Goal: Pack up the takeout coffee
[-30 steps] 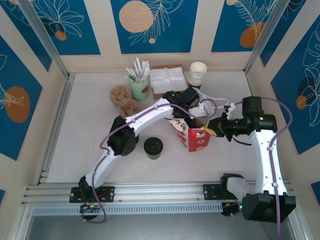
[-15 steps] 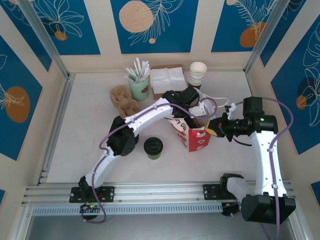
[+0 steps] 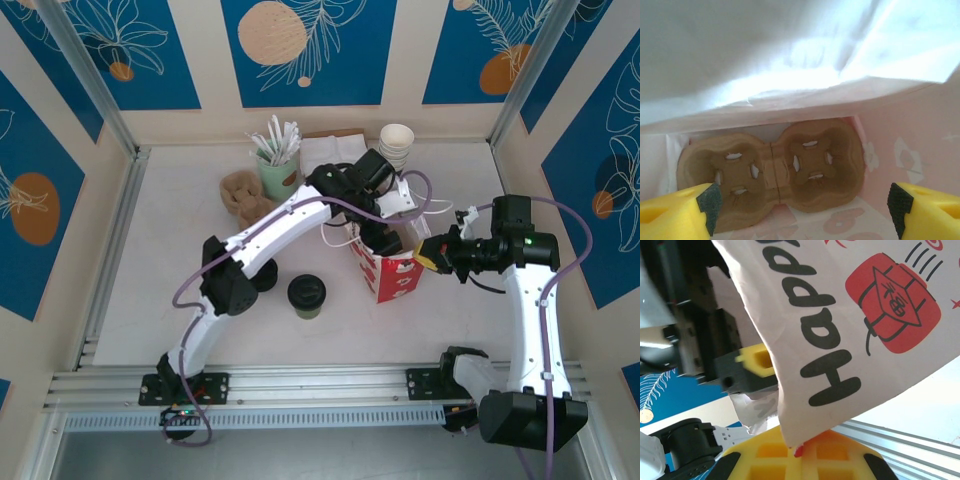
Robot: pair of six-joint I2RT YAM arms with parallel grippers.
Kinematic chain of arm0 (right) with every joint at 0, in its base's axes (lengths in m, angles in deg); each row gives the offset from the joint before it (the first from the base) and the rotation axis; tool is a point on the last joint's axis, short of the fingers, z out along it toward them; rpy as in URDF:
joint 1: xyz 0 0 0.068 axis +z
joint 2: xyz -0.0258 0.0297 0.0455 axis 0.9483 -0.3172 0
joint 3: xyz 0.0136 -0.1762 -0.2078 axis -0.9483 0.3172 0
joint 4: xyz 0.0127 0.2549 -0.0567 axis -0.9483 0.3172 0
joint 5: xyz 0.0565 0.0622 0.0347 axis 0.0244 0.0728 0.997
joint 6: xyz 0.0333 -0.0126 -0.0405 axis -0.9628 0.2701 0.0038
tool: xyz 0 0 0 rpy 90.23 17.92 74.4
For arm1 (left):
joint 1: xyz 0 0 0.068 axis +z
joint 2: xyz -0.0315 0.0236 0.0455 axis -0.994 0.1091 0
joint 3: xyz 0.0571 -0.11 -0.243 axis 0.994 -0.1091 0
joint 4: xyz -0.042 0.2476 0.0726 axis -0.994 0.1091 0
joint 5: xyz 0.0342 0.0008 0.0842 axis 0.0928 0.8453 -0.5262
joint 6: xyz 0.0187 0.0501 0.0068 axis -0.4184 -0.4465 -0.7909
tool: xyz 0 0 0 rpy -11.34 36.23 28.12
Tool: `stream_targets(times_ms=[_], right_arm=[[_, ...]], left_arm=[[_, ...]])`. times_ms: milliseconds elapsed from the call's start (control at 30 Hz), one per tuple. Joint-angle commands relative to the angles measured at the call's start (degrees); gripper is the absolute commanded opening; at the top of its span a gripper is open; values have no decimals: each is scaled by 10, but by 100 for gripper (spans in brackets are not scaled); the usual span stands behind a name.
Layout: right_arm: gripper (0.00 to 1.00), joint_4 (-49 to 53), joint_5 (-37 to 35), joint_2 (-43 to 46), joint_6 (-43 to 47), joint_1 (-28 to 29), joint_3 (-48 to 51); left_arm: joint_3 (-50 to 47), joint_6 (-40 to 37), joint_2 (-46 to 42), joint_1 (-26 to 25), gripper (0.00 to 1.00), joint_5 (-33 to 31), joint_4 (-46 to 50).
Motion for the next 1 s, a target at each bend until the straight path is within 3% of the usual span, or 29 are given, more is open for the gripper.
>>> stream_targets(times_ms=[0, 267, 333, 500, 667, 967], right_arm=[[0, 12, 13, 6, -6, -3, 4], [0, 3, 18, 11, -14, -4, 13], [5, -2, 18, 13, -17, -4, 15], [31, -3, 13, 16, -13, -6, 9], [49, 25, -35, 21, 17, -24, -36], [57, 23, -115, 33, 32, -36, -141]], left_arm=[[22, 30, -32, -6, 87, 11, -6], [45, 58, -65, -7, 83, -6, -22], [45, 66, -78, -7, 83, -10, -33], [45, 98, -117, -6, 83, -38, -62], [42, 125, -159, -5, 82, -83, -70], [-69, 168, -272, 4, 84, -157, -82]])
